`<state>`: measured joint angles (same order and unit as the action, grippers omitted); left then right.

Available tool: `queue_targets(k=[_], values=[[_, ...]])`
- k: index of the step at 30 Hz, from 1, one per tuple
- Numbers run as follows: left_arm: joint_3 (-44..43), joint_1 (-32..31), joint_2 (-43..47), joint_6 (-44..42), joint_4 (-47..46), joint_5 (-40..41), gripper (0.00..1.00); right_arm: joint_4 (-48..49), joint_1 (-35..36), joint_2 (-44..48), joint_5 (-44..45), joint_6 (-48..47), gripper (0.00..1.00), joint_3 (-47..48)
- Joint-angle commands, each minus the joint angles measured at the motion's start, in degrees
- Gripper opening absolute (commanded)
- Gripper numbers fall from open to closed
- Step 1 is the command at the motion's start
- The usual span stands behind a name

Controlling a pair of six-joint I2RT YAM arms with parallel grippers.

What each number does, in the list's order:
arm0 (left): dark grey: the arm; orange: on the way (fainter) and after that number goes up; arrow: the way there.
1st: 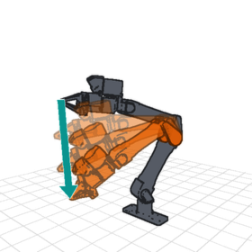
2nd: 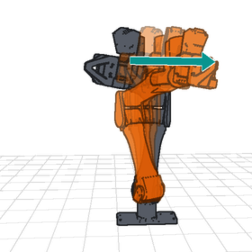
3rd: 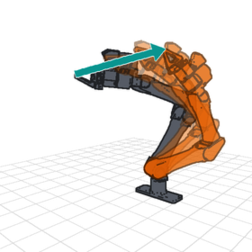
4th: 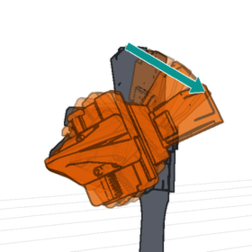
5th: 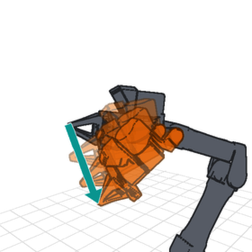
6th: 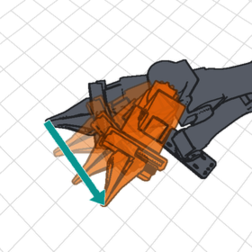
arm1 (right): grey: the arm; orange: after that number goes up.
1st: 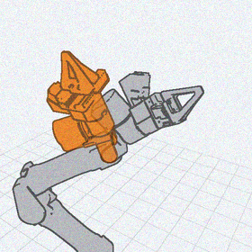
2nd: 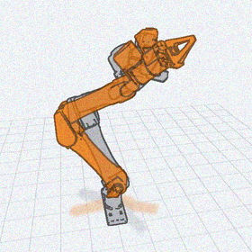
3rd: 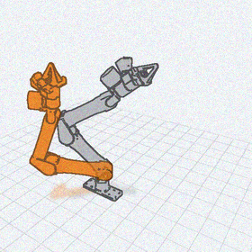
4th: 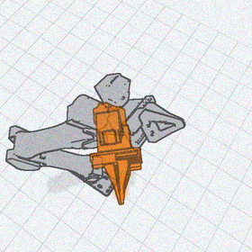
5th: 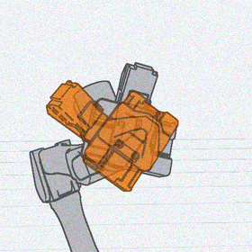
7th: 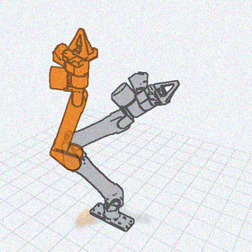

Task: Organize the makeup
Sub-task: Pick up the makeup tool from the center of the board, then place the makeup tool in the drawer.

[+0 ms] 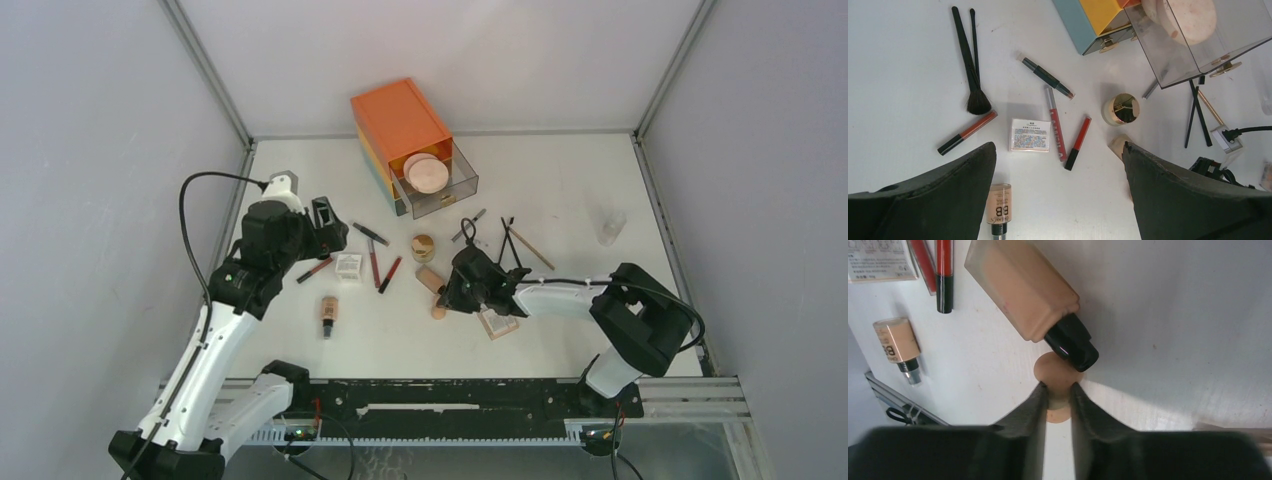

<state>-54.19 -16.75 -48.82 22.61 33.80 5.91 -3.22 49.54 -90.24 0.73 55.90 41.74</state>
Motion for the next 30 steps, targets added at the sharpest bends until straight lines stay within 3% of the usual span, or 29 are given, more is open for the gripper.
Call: queue_targets(k=[1,5,11,16,22,30], values=[[0.6,-0.2,-0.3,0.5,-2.0,1.2,1.0,0.7,-1.3,0.8,-1.8,0.0,0.19,2.1],[-0.5,0.1,-0.6,-1.5,-0.6,6.6,1.0,-1.6,-1.5,5.3,-4.6,-3.3,0.08,2.5],[-2.7,1.5,-2.9,-1.6,1.1,8.0,1.0,-13.6,-2.1,19.6,0.9,-12.7,0.07,8.2],[-2.7,1.6,-5.2,0.0,2.0,7.5,1.0,-17.9,-10.3,24.9,4.8,-20.4,0.07,17.2],[-1.6,1.6,-5.4,3.2,3.0,6.1,1.0,-13.1,-18.5,17.8,1.9,-23.4,0.08,28.3],[1.7,1.6,-4.2,6.3,3.8,4.0,1.0,-10.5,-20.3,-1.3,-2.8,-24.7,0.12,45.7]])
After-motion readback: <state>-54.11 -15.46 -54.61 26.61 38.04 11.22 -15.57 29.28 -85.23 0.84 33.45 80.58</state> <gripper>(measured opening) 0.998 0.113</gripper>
